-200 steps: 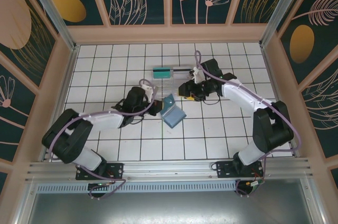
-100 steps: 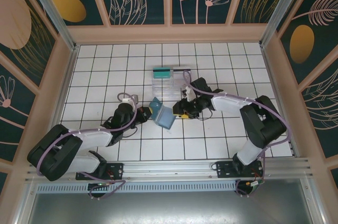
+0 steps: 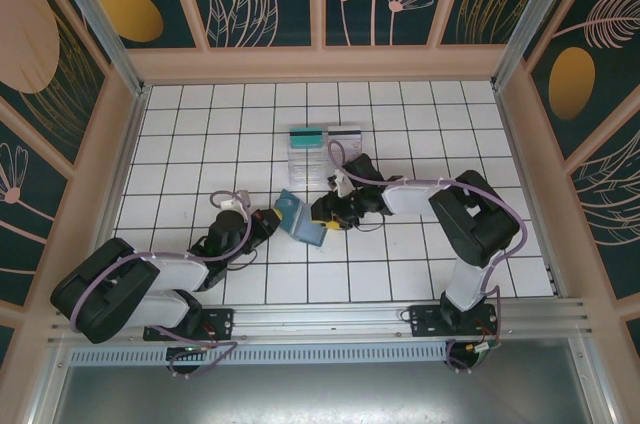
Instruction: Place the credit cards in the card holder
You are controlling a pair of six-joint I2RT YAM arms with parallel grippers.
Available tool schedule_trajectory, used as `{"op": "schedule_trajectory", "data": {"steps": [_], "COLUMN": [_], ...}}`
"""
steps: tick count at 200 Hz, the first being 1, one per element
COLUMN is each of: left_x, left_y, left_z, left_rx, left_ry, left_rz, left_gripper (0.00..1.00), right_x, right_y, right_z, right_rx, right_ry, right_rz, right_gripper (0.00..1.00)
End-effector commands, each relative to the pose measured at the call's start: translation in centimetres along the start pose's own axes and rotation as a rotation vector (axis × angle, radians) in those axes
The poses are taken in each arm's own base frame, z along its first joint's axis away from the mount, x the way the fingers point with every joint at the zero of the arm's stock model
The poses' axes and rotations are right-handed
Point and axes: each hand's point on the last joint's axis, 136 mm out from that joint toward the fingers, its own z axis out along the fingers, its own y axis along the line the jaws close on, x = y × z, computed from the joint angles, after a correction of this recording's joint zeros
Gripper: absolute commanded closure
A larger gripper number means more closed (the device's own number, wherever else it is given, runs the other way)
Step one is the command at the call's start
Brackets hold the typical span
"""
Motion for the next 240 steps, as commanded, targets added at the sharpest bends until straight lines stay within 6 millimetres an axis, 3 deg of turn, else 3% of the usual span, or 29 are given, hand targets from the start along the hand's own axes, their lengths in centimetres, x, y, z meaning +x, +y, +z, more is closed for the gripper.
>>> {"op": "schedule_trajectory", "data": {"steps": [1,99,142,209,240], "left_x": [-0.8,-0.3,0.1,0.7,0.6], "left_y": [-1.5,-1.6,-1.1,-0.2,0.2], "left_z": [0.2,1.1,1.3,1.8,1.7], "left_rx": [0.049,0.06,0.042,0.02,0.005], "left_ry": [-0.036,-0.001,0.012,0.033,0.026], "left_rz": [-0.013,-0.019,-0.025,-0.036,-0.044], "left_gripper": [1.0,1.0,1.0,1.0,1.0], "right_x": [-0.9,-2.4,-3.3,-3.6,-3.3], "right_y": [1.6,3.4,6.4,9.0,7.3], "right_z": [0.2,0.8,0.4,0.1,-0.5], "right_rx": [-0.044,-0.074,-0.167,-0.279,-0.169], "right_ry": [-0.009,-0.013,-0.017,-0.005,-0.022], "right_rz": [-0.021,-0.065,-0.116,-0.159,-0.154], "right_gripper": [0.5,0.5,0.5,0.5,0.5]}}
